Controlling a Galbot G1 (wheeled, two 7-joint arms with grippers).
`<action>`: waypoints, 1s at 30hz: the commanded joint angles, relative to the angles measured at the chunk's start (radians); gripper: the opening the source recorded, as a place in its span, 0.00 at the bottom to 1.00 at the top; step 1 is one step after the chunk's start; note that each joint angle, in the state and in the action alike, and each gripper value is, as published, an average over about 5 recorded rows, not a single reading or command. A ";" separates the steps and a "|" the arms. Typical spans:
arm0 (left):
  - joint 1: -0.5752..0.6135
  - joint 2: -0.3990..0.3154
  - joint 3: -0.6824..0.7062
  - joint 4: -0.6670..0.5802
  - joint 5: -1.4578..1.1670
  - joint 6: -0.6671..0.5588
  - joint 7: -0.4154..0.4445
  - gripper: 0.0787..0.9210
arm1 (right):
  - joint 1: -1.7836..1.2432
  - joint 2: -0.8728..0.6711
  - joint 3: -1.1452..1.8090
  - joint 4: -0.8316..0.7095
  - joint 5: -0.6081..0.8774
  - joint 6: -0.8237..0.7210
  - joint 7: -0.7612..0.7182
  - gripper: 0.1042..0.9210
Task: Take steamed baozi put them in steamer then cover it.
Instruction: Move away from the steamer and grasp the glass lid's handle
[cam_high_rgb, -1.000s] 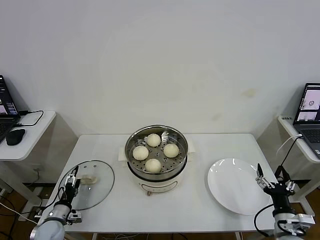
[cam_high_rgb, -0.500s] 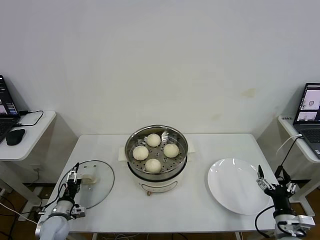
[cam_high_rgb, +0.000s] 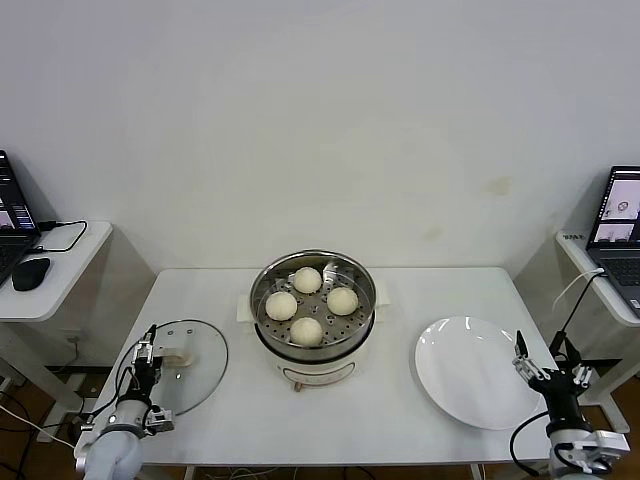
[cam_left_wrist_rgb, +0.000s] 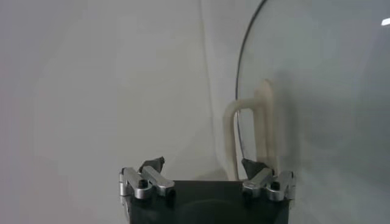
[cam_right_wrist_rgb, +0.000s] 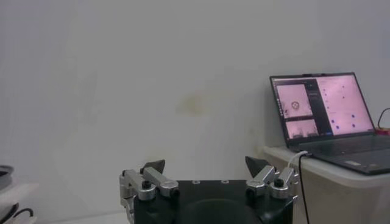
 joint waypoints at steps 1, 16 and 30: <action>0.001 -0.002 0.004 0.005 -0.009 0.003 -0.009 0.82 | 0.000 0.001 -0.001 -0.001 -0.003 0.001 -0.001 0.88; 0.014 -0.002 0.006 -0.004 -0.012 0.003 -0.010 0.28 | 0.000 0.002 -0.004 -0.005 -0.009 0.004 -0.003 0.88; 0.185 -0.017 -0.032 -0.330 -0.136 0.120 0.074 0.07 | 0.021 -0.002 -0.013 -0.025 -0.007 -0.002 -0.004 0.88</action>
